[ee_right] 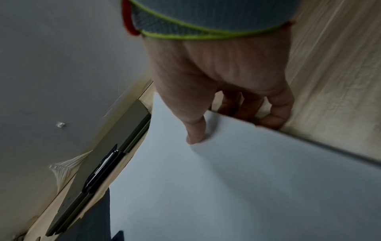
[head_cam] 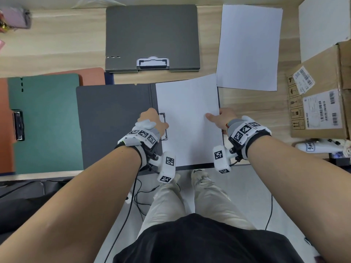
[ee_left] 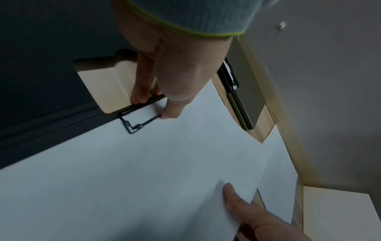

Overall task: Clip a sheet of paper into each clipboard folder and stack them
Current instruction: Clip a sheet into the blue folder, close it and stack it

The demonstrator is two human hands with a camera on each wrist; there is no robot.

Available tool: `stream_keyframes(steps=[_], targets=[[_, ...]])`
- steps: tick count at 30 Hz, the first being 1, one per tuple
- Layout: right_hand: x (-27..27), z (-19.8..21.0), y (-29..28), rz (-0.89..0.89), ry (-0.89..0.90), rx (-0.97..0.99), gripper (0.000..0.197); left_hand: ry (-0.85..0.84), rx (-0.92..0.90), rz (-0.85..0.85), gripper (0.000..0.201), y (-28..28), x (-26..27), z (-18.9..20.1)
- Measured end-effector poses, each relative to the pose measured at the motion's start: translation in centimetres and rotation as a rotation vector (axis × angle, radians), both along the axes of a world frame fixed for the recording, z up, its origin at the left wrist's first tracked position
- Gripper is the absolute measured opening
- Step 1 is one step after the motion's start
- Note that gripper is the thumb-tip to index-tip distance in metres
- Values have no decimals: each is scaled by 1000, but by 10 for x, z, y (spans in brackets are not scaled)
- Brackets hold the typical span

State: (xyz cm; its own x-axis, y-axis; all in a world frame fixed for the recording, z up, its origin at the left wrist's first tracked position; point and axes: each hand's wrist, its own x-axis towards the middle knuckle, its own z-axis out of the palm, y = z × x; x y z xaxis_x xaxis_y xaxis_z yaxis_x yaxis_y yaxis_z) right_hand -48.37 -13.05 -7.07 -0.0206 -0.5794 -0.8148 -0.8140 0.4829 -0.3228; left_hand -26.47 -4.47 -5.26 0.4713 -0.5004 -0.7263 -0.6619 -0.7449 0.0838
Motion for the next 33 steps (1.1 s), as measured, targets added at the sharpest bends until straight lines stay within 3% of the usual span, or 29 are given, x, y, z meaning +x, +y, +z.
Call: stream_keyframes(steps=[3, 6, 11, 17, 21, 26, 30, 33], targets=[[-7, -3, 1, -84, -32, -26, 23, -45, 44, -10, 28, 0, 8, 0], [-9, -3, 0, -107, -24, -48, 16, -62, 76, -36, 23, 5, 22, 2], [1, 1, -2, -102, -41, -50, 20, -50, 81, -26, 25, 7, 27, 7], [42, 37, -7, 200, -85, -216, 51, -31, -5, 55, 69, 11, 41, 10], [92, 53, 0, 462, -127, -265, 63, -292, -177, 162, 83, 19, 83, 36], [121, 41, 23, 709, 58, -89, 67, -381, -58, 318, 108, 44, 140, 44], [129, 31, 38, 762, 158, -81, 66, -293, 81, 310, 102, 58, 161, 58], [128, 31, 36, 764, 167, -51, 70, -293, 62, 336, 95, 55, 170, 65]])
